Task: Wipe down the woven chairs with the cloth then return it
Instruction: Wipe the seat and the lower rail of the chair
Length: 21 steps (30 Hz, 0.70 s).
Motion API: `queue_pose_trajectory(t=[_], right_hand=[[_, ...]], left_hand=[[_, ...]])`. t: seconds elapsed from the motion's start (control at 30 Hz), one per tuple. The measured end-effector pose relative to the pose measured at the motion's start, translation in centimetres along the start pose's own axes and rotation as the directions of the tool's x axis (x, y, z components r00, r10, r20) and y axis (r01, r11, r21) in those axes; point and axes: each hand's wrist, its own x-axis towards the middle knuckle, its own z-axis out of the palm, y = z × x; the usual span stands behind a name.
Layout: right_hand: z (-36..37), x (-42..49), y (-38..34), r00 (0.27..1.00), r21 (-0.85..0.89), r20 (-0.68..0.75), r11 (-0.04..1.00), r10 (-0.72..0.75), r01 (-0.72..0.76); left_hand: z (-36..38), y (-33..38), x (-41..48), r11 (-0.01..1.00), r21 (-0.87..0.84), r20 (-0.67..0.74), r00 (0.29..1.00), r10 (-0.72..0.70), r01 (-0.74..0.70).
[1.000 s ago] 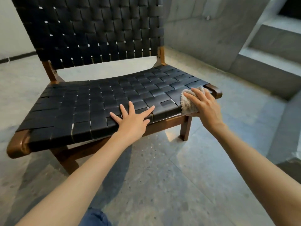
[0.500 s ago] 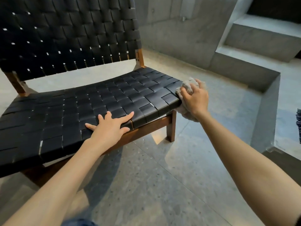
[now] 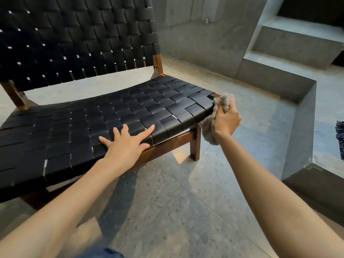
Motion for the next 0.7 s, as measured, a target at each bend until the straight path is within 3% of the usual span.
queue_pose_trajectory(t=[0.2,0.33,0.43,0.5,0.6,0.7], right_hand=[[-2.2,-5.2,0.8,0.989,0.113,0.145,0.993,0.017,-0.034],[-2.3,-11.0,1.4,0.931,0.156,0.365,0.984,0.025,-0.088],[-1.7,-14.6,1.5,0.814,0.184,0.577,0.961,0.063,-0.205],[-1.4,-16.6,1.5,0.763,0.175,0.64,0.95,0.089,-0.258],[-1.4,-18.9,1.4,0.682,0.163,0.722,0.929,0.118,-0.333],[-1.3,-20.4,1.3,0.561,0.106,0.817,0.922,0.133,-0.373]], left_hand=[[1.6,-1.0,-0.6,0.979,0.093,-0.221,0.955,0.199,-0.183],[2.7,-1.5,-1.8,0.91,0.006,-0.422,0.824,0.379,-0.415],[4.1,-1.6,-3.1,0.797,-0.081,-0.501,0.716,0.487,-0.598],[5.6,-1.7,-4.0,0.762,-0.222,-0.471,0.751,0.463,-0.609],[8.9,-2.2,-5.2,0.773,-0.449,-0.289,0.892,0.349,-0.448],[11.0,-3.1,-5.8,0.602,-0.77,-0.074,0.966,0.249,-0.214]])
